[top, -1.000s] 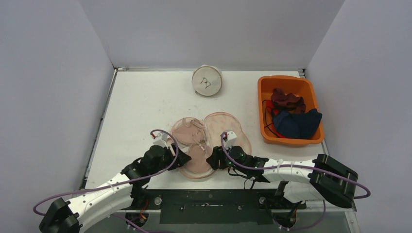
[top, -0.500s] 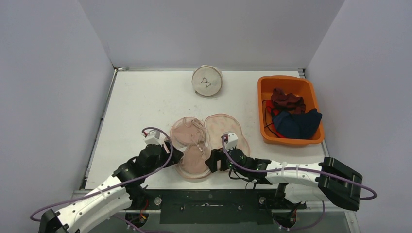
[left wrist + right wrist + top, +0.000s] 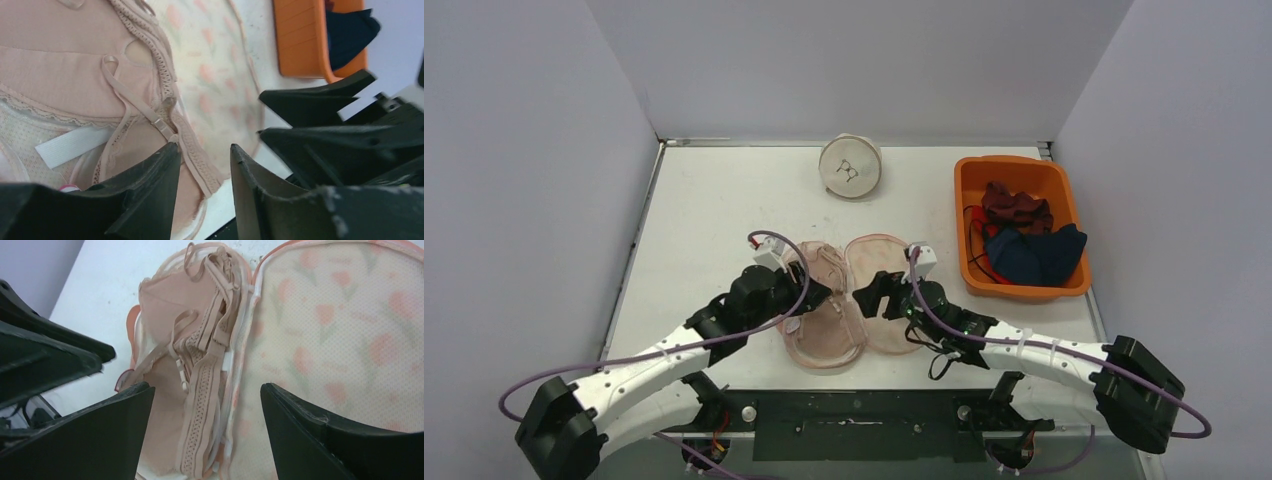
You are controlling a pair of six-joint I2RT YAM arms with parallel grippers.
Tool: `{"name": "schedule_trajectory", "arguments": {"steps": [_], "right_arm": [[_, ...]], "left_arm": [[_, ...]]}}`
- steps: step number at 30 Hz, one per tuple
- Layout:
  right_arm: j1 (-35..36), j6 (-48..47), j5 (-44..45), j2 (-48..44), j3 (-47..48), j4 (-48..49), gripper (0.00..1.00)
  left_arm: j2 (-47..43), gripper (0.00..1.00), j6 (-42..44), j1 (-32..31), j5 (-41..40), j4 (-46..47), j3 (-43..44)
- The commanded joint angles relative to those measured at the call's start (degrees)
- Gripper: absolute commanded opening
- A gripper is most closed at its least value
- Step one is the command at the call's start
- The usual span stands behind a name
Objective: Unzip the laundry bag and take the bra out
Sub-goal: Pick up the bra from the laundry bag.
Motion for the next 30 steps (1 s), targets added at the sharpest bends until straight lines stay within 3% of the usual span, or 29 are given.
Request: {"name": "schedule_trajectory", "arguments": {"steps": [1,9,30], "right_arm": [[-6.5,5.7,-9.8,2.0,-0.9,10.3,0.79],[-7.8,7.5,-16.5,11.7,3.5,14.3,0.77],[-7.8,9.2,-18.0,30.2,13.1,15.5,0.7]], "left_arm": [[6.2,0.36,-0.7,1.5,2.0,13.8,-2.2],[12.6,0.22,-2.4,5.4,-2.3,15.8,-7.9],[18.4,0.15,-2.9,9.0,-4.4,19.1,-13.5]]}}
